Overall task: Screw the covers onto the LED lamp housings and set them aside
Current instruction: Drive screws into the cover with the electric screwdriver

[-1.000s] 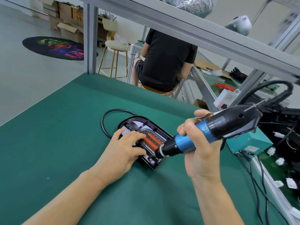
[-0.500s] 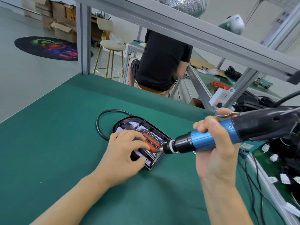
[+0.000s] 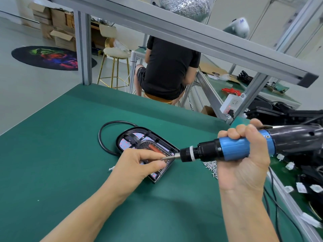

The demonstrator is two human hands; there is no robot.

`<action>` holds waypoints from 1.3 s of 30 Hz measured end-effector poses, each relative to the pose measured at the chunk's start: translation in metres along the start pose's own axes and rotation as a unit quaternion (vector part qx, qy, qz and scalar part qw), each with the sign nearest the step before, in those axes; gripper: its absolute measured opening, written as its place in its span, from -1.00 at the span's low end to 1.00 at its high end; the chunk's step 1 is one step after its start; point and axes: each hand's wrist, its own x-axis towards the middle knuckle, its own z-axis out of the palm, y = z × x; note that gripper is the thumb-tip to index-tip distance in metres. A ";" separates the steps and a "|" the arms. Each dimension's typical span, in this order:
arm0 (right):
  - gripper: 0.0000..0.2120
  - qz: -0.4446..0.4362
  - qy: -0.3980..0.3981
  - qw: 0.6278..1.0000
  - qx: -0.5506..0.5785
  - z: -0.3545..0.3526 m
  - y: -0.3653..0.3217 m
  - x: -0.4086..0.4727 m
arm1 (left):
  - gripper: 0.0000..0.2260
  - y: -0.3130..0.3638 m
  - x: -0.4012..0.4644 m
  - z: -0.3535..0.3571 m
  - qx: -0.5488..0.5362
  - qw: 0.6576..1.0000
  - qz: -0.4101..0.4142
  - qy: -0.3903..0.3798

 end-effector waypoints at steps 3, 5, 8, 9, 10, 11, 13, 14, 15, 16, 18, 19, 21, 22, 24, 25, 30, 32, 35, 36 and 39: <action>-0.82 0.002 0.002 1.000 0.013 -0.001 -0.001 0.000 | -0.86 0.000 -0.001 -0.002 -0.022 1.000 0.000 0.020; -0.83 0.001 -0.003 1.000 0.019 -0.001 -0.003 0.000 | -0.88 0.000 -0.002 -0.004 -0.050 0.998 0.001 0.026; -0.84 -0.002 -0.015 1.000 0.017 0.001 -0.006 0.000 | -0.88 0.002 -0.004 -0.003 -0.082 0.996 0.006 0.023; -0.84 -0.003 -0.018 1.000 0.015 0.002 -0.006 -0.001 | -0.81 0.002 -0.005 -0.003 -0.089 0.996 0.009 0.022; -0.84 -0.004 -0.022 1.000 0.015 0.002 -0.006 -0.001 | -0.75 0.003 -0.005 -0.002 -0.094 0.995 0.012 0.020; -0.84 -0.003 -0.025 1.000 0.015 0.003 -0.006 -0.002 | -0.71 0.003 -0.005 -0.002 -0.093 0.995 0.015 0.019; -0.83 -0.002 -0.030 0.999 0.015 0.005 -0.006 -0.002 | -0.71 0.004 -0.006 -0.003 -0.089 0.996 0.020 0.014; -0.83 -0.002 -0.033 0.999 0.014 0.005 -0.007 -0.003 | -0.73 0.004 -0.006 -0.003 -0.089 0.996 0.021 0.012; -0.83 -0.003 -0.035 0.999 0.012 0.006 -0.007 -0.003 | -0.75 0.004 -0.006 -0.004 -0.090 0.996 0.022 0.009; -0.83 -0.006 -0.036 0.999 0.009 0.006 -0.007 -0.003 | -0.77 0.004 -0.006 -0.004 -0.091 0.996 0.021 0.008; -0.83 -0.011 -0.037 0.999 0.000 0.007 -0.008 -0.003 | -0.79 0.004 -0.007 -0.005 -0.092 0.995 0.020 0.008; -0.82 -0.012 -0.037 0.999 -0.004 0.007 -0.007 -0.004 | -0.80 0.004 -0.007 -0.005 -0.087 0.996 0.020 0.007; -0.82 -0.013 -0.036 0.999 -0.008 0.007 -0.006 -0.005 | -0.83 0.003 -0.006 -0.005 -0.080 0.997 0.022 0.003; -0.83 -0.013 -0.035 0.999 -0.007 0.007 -0.006 -0.005 | -0.83 0.003 -0.006 -0.005 -0.082 0.996 0.023 0.003; -0.83 -0.013 -0.036 0.999 -0.003 0.007 -0.006 -0.005 | -0.82 0.002 -0.005 -0.006 -0.084 0.996 0.024 0.006; -0.83 -0.012 -0.038 0.999 0.000 0.007 -0.007 -0.005 | -0.82 0.002 -0.006 -0.006 -0.081 0.996 0.025 0.007; -0.82 -0.015 -0.046 0.999 -0.003 0.009 -0.007 -0.005 | -0.82 -0.001 -0.006 -0.006 -0.066 0.997 0.033 0.004; -0.82 -0.014 -0.045 0.999 -0.005 0.008 -0.007 -0.005 | -0.83 -0.001 -0.006 -0.007 -0.067 0.997 0.037 0.003; -0.81 -0.013 -0.045 0.999 -0.006 0.007 -0.006 -0.005 | -0.82 -0.003 -0.005 -0.007 -0.065 0.997 0.042 0.004; -0.81 -0.014 -0.045 0.999 -0.007 0.007 -0.006 -0.005 | -0.81 -0.004 -0.005 -0.007 -0.061 0.997 0.043 0.006; -0.82 -0.019 -0.051 0.998 -0.008 0.007 -0.005 -0.005 | -0.84 -0.006 -0.005 -0.007 -0.042 0.998 0.048 0.009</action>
